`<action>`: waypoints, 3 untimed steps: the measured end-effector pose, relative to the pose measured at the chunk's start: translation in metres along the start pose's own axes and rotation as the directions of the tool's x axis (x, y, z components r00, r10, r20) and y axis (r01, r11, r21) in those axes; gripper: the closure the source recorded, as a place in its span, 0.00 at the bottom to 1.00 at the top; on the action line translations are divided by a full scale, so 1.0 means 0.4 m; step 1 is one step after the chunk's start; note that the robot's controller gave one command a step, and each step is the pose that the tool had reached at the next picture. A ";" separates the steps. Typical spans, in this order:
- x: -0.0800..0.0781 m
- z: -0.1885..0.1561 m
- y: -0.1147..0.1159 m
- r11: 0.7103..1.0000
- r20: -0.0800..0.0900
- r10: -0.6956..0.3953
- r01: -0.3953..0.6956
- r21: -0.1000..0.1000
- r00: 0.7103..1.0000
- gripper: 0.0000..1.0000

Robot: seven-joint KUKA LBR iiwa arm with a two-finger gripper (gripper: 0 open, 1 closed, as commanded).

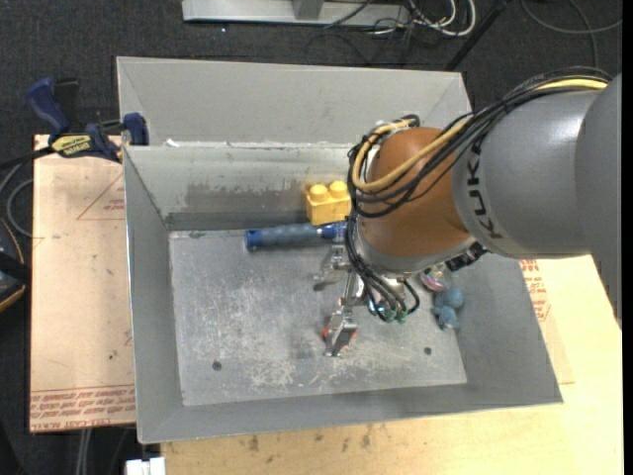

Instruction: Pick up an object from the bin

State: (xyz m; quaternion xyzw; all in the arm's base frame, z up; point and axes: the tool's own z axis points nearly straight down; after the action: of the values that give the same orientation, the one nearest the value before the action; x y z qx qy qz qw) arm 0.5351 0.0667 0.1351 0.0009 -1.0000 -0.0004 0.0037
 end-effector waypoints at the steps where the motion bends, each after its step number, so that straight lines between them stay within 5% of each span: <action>1: 0.060 0.156 -0.084 0.997 0.019 0.079 -0.079 -0.007 0.997 0.00; 3: 0.087 0.073 -0.082 0.934 0.006 0.357 -0.357 -0.002 0.934 0.00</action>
Offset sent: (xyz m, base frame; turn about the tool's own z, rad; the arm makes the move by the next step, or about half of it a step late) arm -0.0280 -0.0355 -0.0651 0.0752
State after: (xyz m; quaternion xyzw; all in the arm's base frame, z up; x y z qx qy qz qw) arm 0.5001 0.0338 0.1060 -0.1808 -0.9835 -0.0004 0.0005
